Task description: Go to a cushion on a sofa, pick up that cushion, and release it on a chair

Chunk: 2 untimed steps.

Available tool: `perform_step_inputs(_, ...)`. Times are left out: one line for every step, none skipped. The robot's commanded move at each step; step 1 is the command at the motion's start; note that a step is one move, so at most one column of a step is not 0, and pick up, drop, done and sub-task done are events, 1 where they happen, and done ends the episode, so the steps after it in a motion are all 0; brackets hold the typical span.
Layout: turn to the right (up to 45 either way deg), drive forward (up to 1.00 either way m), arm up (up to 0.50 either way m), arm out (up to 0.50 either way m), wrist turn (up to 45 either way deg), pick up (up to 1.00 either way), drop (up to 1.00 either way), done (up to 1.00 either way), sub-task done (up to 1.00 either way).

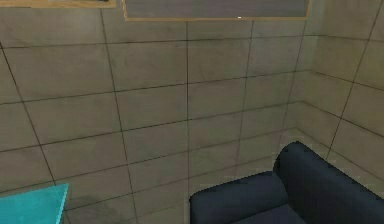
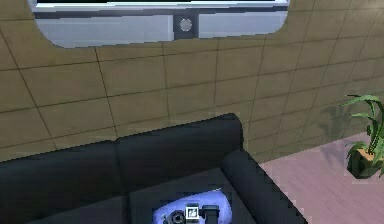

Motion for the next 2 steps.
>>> perform_step_inputs(0.0, 0.00, 0.00, 0.00, 45.0, 0.00, 0.00, 0.00, 0.00)
perform_step_inputs(0.0, 0.00, 0.00, 0.00, 45.0, 0.00, 0.00, 0.00, 0.00)
